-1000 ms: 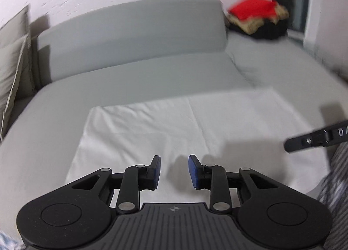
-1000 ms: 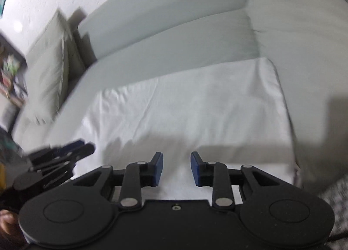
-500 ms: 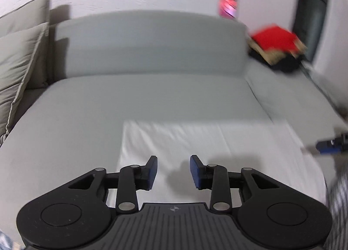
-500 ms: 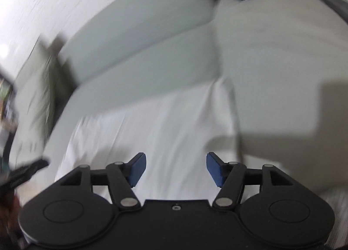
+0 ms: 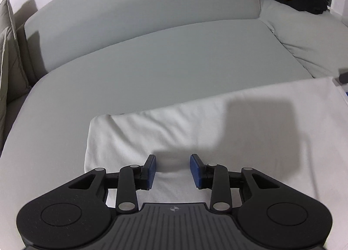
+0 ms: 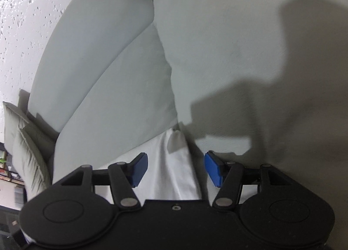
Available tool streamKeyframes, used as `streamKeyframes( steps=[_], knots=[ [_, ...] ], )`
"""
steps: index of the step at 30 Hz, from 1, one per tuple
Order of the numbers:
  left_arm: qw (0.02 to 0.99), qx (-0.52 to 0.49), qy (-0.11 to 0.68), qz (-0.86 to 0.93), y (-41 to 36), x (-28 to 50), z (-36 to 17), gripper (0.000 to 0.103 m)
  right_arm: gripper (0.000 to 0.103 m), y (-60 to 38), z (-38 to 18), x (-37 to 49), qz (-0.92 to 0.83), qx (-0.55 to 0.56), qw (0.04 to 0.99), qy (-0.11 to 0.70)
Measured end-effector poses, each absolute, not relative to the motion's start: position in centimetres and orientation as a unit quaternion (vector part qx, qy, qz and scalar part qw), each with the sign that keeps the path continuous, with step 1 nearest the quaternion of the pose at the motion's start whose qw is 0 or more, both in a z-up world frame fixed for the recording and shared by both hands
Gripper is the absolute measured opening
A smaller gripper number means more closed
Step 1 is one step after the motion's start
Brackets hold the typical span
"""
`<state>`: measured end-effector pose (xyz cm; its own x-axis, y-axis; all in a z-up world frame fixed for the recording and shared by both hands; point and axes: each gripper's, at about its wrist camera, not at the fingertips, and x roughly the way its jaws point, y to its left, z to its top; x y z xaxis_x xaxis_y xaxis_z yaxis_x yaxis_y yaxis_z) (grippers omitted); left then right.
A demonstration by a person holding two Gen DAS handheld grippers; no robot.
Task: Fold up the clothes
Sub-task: 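Grasp the folded shirt edge with the right gripper and tug it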
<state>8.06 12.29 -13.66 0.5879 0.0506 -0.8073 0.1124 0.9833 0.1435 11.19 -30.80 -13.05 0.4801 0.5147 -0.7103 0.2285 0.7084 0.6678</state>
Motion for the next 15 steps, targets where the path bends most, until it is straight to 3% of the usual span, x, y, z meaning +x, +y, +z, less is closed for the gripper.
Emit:
streamKeyframes(
  steps=[5, 8, 15],
  knots=[
    [0.886, 0.033, 0.463, -0.008, 13.8, 8.2, -13.4, 0.037, 0.038, -31.9, -14.3, 11.2, 0.125, 0.419, 0.743, 0.506],
    [0.886, 0.018, 0.463, -0.007, 14.0, 8.2, -13.2, 0.037, 0.038, -33.2, -15.0, 10.8, 0.133, 0.474, 0.720, 0.489],
    [0.885, -0.011, 0.465, -0.005, 14.4, 8.5, -12.9, 0.039, 0.035, -33.4, -15.9, 11.7, 0.128, 0.488, 0.706, 0.496]
  ],
)
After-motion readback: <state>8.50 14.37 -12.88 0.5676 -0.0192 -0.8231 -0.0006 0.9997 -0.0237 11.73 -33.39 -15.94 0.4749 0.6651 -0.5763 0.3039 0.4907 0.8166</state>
